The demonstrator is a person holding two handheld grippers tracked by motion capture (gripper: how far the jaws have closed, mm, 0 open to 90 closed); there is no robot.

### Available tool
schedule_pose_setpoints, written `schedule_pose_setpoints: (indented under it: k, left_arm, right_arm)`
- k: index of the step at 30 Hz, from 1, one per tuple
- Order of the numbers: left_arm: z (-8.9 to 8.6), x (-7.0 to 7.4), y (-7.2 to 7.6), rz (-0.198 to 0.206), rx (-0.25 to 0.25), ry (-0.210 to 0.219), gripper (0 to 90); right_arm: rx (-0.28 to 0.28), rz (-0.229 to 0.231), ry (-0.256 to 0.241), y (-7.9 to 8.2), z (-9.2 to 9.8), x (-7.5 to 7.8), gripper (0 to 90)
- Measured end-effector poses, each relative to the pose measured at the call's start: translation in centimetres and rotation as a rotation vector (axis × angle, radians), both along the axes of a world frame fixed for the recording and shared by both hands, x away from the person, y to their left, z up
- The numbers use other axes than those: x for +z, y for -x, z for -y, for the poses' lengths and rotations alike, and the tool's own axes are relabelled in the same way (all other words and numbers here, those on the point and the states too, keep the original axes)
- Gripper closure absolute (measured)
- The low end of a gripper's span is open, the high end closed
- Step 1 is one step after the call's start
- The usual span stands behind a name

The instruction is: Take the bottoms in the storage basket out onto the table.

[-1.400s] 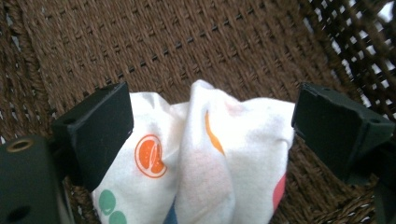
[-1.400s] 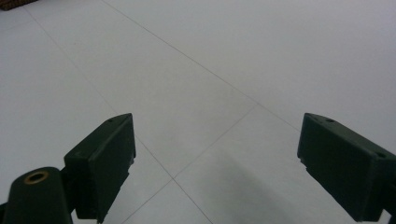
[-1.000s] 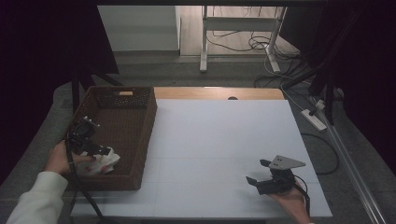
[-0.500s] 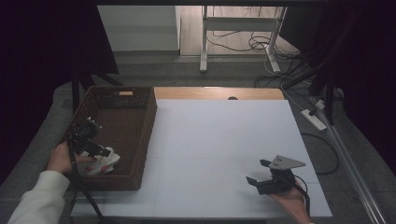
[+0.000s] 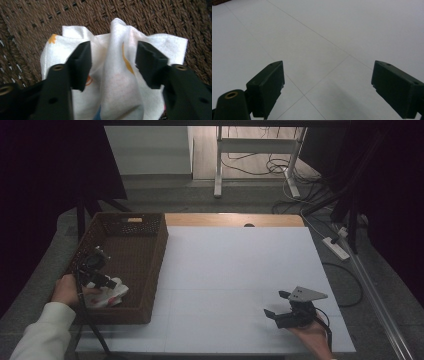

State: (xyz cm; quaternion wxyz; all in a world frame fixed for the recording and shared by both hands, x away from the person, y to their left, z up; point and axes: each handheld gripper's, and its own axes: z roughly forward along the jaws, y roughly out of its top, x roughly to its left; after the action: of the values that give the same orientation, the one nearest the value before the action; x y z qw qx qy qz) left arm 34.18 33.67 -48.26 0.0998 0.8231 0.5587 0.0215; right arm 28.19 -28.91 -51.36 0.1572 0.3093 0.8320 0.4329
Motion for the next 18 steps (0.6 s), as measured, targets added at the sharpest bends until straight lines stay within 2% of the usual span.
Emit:
schedule_pose_setpoints:
  k: [5,9,18]
  left_arm:
    - [0.20,-0.07,0.01,-0.010,-0.024,0.001,68.5]
    - [0.35,-0.16,-0.04,-0.021,-0.040,0.002,81.4]
    - [0.11,0.49,0.18,0.007,-0.042,0.018,84.9]
  right_arm:
    - [-0.001,0.001,0.000,0.03,0.02,0.02,11.6]
    - [-0.002,0.001,-0.003,0.05,0.03,-0.01,11.5]
    - [-0.003,0.002,-0.007,0.07,0.08,-0.02,11.6]
